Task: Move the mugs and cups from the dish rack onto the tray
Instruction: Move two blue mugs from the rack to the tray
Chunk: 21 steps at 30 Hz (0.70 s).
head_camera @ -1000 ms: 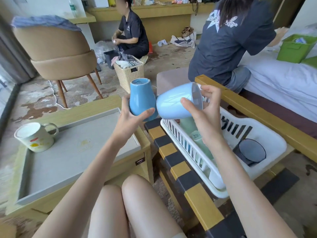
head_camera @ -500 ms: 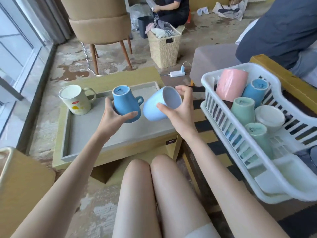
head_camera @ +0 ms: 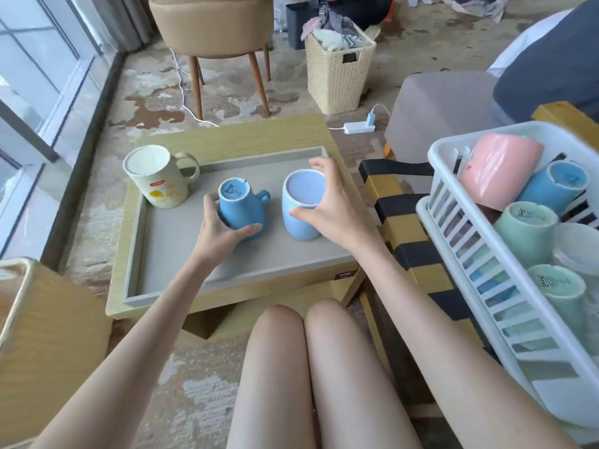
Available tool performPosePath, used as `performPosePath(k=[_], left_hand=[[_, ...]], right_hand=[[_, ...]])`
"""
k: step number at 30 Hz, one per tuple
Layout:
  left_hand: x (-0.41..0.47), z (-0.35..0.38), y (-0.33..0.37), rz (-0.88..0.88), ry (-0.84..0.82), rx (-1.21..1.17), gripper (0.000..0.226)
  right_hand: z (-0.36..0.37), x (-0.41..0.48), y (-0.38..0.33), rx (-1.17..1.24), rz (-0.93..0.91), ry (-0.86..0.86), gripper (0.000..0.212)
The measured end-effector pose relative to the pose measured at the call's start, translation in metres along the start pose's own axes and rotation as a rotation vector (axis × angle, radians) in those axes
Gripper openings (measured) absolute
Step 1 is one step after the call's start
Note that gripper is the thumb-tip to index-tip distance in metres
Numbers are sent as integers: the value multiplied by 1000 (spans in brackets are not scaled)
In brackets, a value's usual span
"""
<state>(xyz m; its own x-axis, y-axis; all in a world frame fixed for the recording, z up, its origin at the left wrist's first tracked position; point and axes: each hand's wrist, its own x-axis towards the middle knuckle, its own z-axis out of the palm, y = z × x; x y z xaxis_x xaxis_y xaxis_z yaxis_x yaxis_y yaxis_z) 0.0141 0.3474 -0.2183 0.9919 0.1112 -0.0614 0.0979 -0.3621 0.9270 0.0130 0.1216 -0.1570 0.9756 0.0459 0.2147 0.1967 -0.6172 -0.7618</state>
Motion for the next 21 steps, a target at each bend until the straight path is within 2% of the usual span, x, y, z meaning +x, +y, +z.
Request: performPosePath(k=[4, 9, 14, 21], left_hand=[[3, -2, -4, -7, 10, 42, 78], [3, -4, 3, 52, 19, 14, 83], [1, -14, 11, 109, 117, 103, 62], [-14, -49, -5, 93, 214, 169, 58]], right_hand=[[8, 0, 2, 15, -5, -35, 84], [18, -13, 10, 120, 104, 37, 103], [34, -16, 9, 103, 150, 140, 90], [65, -2, -1, 166, 105, 19, 86]])
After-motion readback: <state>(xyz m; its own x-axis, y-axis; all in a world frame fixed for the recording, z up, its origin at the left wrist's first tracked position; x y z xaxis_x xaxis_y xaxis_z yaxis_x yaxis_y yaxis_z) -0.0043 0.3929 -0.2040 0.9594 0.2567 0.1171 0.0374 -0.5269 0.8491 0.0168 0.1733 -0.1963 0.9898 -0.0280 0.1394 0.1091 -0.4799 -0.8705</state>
